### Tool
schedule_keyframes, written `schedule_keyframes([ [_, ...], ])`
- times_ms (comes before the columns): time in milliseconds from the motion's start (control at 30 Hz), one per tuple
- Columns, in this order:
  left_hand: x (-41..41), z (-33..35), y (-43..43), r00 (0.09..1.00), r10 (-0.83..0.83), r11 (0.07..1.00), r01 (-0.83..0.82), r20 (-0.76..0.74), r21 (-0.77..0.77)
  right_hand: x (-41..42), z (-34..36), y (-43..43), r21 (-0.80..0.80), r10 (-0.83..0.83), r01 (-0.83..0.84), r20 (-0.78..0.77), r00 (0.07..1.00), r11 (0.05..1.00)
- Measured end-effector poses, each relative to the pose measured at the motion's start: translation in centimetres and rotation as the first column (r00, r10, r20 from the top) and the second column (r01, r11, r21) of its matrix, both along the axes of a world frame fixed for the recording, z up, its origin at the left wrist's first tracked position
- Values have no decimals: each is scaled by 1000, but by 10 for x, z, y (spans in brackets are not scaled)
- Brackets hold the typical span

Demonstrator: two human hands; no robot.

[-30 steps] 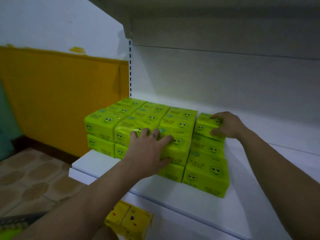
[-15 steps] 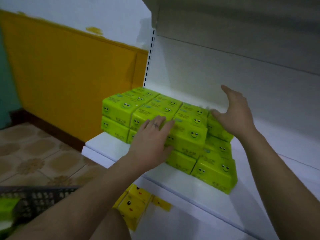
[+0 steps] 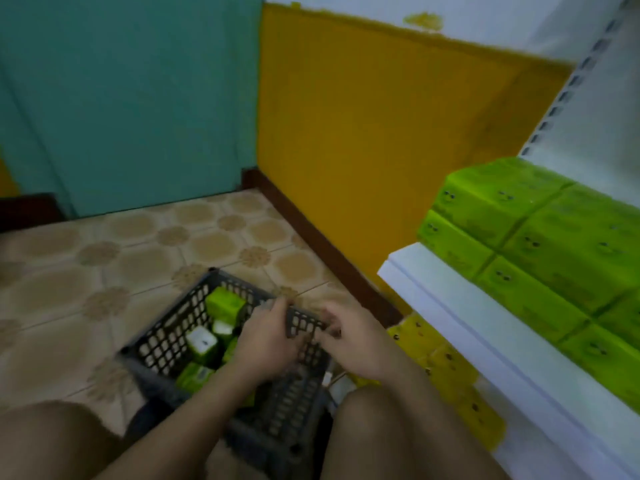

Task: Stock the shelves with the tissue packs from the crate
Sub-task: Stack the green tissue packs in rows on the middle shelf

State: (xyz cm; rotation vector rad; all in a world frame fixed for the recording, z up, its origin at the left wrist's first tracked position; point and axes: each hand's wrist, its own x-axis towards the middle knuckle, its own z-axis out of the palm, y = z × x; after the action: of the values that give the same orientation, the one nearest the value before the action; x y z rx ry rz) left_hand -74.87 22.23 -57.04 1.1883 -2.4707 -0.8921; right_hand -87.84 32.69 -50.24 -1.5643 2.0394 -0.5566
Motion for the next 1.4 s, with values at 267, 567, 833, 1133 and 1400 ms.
schedule_keyframes([
  [267,79,-104,-58,952,167,932,-237,257,274,16,-90,-104,467,243,-277,134,961,840],
  [567,33,-227,-116,894,131,829,-336,429,448,-27,-168,-162,550,182,-242,162,970,800],
  [833,5,-344,-138,805,9,909,-254,593,331,-29,-196,-189,505,127,-193,164,978,841],
  [1133,-19,-394,-166,702,-93,969,-100,706,228,-17,-198,-205,554,89,-98,44,995,826],
  [1400,-7,-348,-141,792,-13,918,-233,610,322,-26,-186,-198,582,71,-76,32,997,810],
])
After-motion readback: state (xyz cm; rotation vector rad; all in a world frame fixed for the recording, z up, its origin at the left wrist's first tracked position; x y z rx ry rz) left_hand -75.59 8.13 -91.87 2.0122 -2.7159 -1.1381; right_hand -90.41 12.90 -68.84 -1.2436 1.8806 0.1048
